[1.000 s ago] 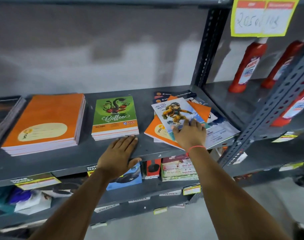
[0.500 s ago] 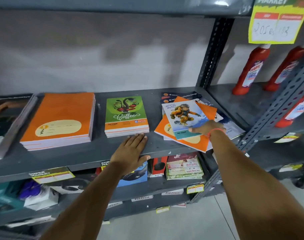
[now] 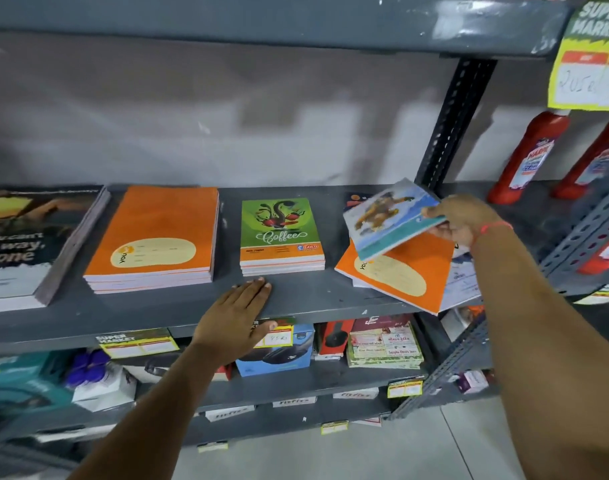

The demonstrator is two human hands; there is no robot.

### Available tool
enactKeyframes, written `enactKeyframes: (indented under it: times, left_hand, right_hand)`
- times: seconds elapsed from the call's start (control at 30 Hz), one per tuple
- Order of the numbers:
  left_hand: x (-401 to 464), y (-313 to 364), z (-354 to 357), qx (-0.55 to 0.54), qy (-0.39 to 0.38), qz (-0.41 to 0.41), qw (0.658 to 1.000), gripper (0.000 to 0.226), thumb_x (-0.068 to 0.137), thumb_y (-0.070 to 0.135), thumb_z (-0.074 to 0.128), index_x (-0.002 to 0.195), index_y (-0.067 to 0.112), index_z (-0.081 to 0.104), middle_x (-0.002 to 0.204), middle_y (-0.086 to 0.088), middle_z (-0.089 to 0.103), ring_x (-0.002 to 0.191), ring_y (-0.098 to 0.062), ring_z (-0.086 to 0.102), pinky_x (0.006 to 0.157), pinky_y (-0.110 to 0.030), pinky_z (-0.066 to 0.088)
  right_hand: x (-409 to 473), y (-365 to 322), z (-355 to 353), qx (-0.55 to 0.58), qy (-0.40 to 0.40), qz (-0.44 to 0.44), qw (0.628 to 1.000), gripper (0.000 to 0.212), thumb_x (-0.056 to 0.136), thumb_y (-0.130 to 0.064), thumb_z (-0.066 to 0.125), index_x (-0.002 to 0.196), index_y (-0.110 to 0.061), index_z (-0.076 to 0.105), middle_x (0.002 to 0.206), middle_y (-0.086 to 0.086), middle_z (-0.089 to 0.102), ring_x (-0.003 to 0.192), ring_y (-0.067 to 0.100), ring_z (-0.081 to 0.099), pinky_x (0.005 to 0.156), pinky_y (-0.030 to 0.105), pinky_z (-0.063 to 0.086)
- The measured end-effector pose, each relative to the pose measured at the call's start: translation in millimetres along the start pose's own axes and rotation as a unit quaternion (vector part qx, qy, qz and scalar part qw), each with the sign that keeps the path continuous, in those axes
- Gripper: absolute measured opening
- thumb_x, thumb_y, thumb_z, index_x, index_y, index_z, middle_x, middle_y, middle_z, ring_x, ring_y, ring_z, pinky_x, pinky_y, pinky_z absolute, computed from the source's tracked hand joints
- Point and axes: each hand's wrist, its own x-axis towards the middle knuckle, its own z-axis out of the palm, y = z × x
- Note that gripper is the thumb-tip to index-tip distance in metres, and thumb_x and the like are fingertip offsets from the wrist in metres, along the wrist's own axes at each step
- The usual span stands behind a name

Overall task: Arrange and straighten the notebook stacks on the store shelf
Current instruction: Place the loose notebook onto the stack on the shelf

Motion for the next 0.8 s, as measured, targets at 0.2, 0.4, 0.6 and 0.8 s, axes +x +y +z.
enactKeyframes:
  times: [0.2, 0.4, 0.6, 0.8]
  left_hand:
    - [-0.1, -3.2, 2.2, 0.011, 0.016, -0.002, 1.000, 0.077, 0.092, 0.053, 0.001, 0.119, 0.015, 0.063, 0.118, -0.001, 0.070, 0.103, -0.017, 0.070, 0.088, -0.033, 0.053]
    - [0.5, -4.0, 5.5, 0.020, 0.031, -0.008, 0.999, 0.078, 0.091, 0.054, 0.001, 0.119, 0.015, 0.062, 0.119, -0.002, 0.070, 0.104, -0.018, 0.069, 0.087, -0.036, 0.054]
    - [0.2, -4.5, 5.7, 0.003, 0.051, -0.008, 0.999, 0.078, 0.091, 0.054, 0.001, 0.119, 0.016, 0.063, 0.118, 0.000, 0.071, 0.104, -0.017, 0.069, 0.087, -0.035, 0.054]
    - [-0.7, -2.6, 3.6, 0.001, 0.056, 0.004, 0.998, 0.077, 0.092, 0.053, 0.001, 0.118, 0.016, 0.063, 0.116, 0.000, 0.072, 0.102, -0.017, 0.070, 0.090, -0.032, 0.047]
  right_hand:
    - [18.2, 12.9, 68.6, 0.114, -0.108, 0.021, 0.987, 0.013, 0.088, -0.002, 0.055, 0.079, -0.007, 0.050, 0.084, 0.011, 0.060, 0.096, 0.025, 0.059, 0.045, 0.015, 0.055]
    - [23.1, 29.3, 147.1, 0.133, -0.132, 0.067, 0.980, 0.017, 0.089, -0.005, 0.055, 0.075, -0.008, 0.046, 0.100, 0.014, 0.057, 0.095, 0.024, 0.056, 0.046, 0.018, 0.053]
    - [28.4, 50.1, 159.0, 0.064, -0.081, 0.045, 0.994, 0.028, 0.085, -0.006, 0.062, 0.068, -0.012, 0.041, 0.097, 0.014, 0.054, 0.083, 0.023, 0.059, 0.070, 0.031, 0.056]
    - [30.5, 62.0, 158.0, -0.322, 0.023, -0.120, 0.939, 0.042, 0.081, -0.039, 0.064, 0.105, -0.004, 0.058, 0.105, 0.013, 0.067, 0.089, 0.025, 0.063, 0.052, 0.019, 0.039]
